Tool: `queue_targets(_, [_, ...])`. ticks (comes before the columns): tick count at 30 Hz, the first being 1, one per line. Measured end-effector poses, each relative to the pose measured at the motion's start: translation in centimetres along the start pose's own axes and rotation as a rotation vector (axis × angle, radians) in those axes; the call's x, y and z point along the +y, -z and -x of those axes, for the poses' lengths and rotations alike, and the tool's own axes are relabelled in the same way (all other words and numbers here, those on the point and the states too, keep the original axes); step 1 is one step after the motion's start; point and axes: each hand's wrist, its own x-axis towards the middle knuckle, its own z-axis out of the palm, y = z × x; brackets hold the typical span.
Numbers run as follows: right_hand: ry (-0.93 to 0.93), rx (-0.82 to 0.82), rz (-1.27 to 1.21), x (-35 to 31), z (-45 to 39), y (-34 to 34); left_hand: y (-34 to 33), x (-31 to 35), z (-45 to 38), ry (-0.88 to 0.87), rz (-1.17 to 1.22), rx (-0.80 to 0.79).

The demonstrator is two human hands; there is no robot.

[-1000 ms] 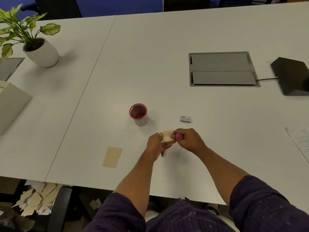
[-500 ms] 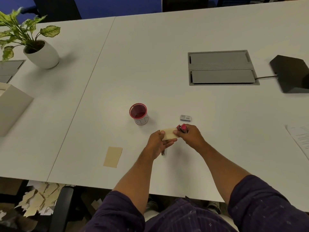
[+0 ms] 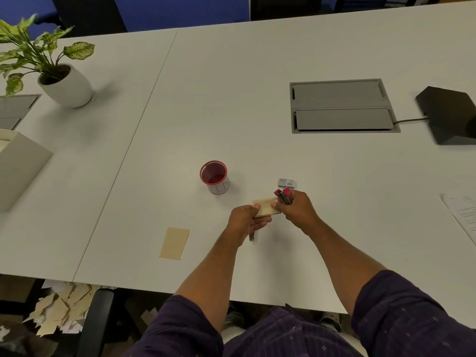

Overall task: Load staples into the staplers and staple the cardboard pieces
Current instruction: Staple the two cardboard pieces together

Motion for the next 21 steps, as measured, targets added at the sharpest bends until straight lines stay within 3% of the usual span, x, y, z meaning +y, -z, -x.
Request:
queue_targets(8, [-0.038, -0.027, -0.044, -0.3, -0.1, 0.6, 0.2, 0.0, -0.1, -0.015, 0.170, 0.006])
queue_targets(21, [-0.084, -0.010, -0.165, -0.4, 0.4, 0.7, -0.9, 0.6, -0.4, -0.080, 0.056, 0.092])
